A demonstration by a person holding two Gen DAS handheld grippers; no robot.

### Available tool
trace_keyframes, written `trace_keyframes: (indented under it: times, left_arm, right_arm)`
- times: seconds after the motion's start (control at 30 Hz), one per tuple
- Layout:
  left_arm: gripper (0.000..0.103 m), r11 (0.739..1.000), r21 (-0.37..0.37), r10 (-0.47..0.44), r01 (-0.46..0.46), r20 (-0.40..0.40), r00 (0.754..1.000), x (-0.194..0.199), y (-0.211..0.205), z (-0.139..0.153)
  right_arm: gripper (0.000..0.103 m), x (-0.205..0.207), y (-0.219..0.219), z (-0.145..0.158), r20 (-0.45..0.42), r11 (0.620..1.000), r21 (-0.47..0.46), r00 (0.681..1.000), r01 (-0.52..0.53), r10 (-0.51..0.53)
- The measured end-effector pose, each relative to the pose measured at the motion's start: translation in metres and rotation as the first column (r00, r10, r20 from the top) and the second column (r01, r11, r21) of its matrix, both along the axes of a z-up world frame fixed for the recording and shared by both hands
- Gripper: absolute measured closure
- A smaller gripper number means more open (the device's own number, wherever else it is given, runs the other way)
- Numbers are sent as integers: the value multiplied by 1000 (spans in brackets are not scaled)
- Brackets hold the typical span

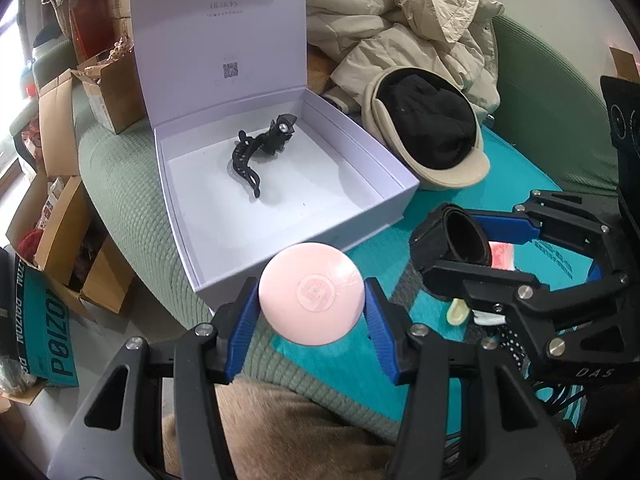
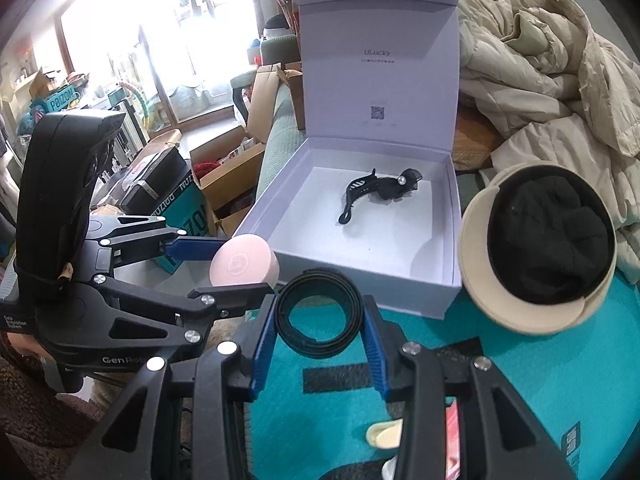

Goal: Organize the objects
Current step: 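Carry the black hair tie with the right gripper toward the white box while the left gripper holds the compact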

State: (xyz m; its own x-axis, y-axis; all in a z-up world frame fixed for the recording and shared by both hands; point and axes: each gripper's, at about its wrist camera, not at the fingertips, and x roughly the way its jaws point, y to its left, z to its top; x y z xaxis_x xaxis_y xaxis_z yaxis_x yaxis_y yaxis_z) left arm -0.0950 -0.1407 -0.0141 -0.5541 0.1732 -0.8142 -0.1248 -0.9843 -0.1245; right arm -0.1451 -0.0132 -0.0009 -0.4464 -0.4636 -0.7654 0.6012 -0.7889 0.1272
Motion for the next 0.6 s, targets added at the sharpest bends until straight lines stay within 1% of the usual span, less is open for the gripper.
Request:
trace_keyframes:
  times: [0.07, 0.17, 0.37, 0.6]
  left_arm:
    - [53, 1000, -7, -1, 1, 0, 1000, -8, -3, 0]
    - [53, 1000, 4, 2, -2, 7, 1000, -19, -8, -1]
    - [53, 1000, 4, 7, -7, 2, 1000, -37, -16, 0]
    - [53, 1000, 6, -3, 3, 3, 1000, -60, -26, -2]
  right_arm:
    - [62, -6, -1, -1, 2, 1000, 1, 1000, -1, 1]
    - [62, -15, -5, -1, 0, 1000, 6, 1000, -10, 10]
    - [62, -36, -13, -1, -3, 999, 14, 1000, -28, 29]
    - [62, -59, -22, -3, 11, 999, 15, 999, -35, 35]
